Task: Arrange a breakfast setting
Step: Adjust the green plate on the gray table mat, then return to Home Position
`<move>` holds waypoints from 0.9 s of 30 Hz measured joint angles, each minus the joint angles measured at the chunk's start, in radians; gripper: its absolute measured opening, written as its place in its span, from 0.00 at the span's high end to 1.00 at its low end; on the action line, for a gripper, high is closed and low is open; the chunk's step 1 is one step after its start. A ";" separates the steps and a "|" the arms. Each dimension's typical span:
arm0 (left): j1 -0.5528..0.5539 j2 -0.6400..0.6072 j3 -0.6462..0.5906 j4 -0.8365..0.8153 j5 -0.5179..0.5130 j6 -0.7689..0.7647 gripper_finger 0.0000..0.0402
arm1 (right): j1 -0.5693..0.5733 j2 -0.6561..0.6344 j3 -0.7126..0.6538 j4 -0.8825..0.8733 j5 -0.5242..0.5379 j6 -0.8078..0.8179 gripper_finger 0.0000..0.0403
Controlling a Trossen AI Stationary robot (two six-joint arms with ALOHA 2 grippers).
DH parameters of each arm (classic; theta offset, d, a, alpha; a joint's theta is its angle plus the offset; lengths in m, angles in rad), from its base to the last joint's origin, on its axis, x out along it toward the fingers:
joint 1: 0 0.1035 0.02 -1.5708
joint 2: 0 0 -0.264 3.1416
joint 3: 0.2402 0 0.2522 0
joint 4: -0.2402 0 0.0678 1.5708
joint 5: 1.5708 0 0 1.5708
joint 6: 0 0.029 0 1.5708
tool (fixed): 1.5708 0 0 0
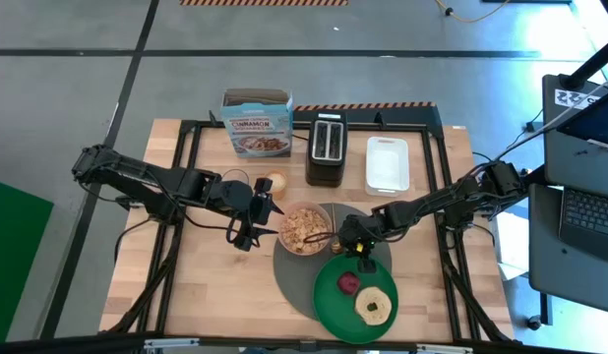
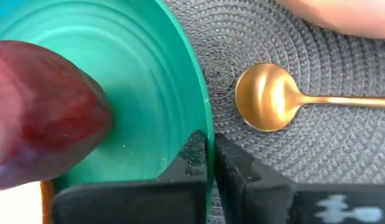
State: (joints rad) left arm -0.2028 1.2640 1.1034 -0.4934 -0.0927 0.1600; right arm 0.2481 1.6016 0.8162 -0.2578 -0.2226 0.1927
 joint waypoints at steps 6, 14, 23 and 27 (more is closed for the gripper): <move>0.000 0.000 0.000 0.000 0.000 0.000 0.43 | 0.000 0.000 0.000 0.016 -0.018 -0.014 0.89; 0.000 0.000 0.000 0.000 0.000 0.000 0.43 | -0.039 -0.017 0.001 0.022 -0.040 -0.071 0.80; 0.000 0.000 0.000 -0.008 0.000 -0.004 0.43 | -0.133 -0.229 0.001 -0.008 0.028 -0.216 0.87; 0.000 0.000 0.000 -0.032 -0.012 -0.040 0.43 | -0.110 -0.374 -0.002 -0.008 0.230 -0.331 0.93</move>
State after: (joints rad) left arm -0.2031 1.2642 1.1032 -0.5255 -0.1042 0.1202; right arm 0.1379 1.2272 0.8137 -0.2659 0.0074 -0.1384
